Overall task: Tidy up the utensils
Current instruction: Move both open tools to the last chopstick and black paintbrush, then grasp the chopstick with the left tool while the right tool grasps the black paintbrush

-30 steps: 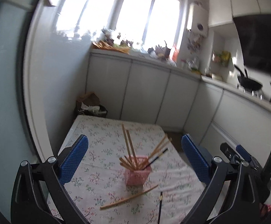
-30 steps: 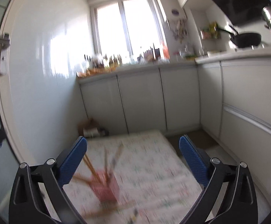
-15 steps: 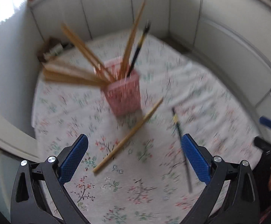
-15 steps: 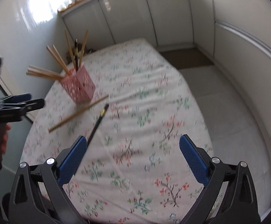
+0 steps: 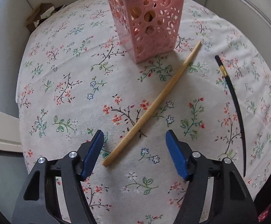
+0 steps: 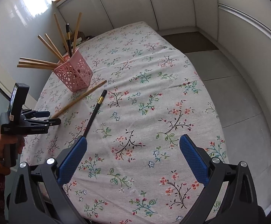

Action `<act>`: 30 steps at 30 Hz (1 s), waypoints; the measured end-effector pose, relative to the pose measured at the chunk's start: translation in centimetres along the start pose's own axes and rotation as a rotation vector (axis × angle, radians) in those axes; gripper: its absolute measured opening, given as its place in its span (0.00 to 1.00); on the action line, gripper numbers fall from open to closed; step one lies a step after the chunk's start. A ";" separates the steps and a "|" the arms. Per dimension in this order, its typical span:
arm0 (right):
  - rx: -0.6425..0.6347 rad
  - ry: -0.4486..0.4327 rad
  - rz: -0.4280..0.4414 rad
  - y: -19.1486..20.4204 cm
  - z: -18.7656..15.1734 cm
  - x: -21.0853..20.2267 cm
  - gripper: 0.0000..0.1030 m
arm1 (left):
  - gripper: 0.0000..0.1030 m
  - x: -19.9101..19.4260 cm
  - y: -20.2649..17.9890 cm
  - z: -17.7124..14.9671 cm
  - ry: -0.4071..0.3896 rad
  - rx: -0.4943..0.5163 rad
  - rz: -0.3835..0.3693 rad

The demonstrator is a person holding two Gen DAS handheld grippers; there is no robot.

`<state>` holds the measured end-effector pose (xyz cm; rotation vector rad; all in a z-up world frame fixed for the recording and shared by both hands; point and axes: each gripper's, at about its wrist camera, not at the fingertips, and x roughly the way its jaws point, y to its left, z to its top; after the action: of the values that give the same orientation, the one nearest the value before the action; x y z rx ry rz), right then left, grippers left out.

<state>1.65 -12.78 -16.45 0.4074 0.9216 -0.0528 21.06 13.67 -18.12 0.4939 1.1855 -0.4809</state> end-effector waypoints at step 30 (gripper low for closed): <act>-0.104 0.229 -0.051 5.5 6.5 8.0 0.92 | 0.07 -2.5 -5.4 -4.0 0.092 0.036 -0.071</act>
<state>12.72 -9.04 -17.48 0.2972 1.1553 -0.0042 14.14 12.02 -17.58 0.5105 1.2876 -0.5456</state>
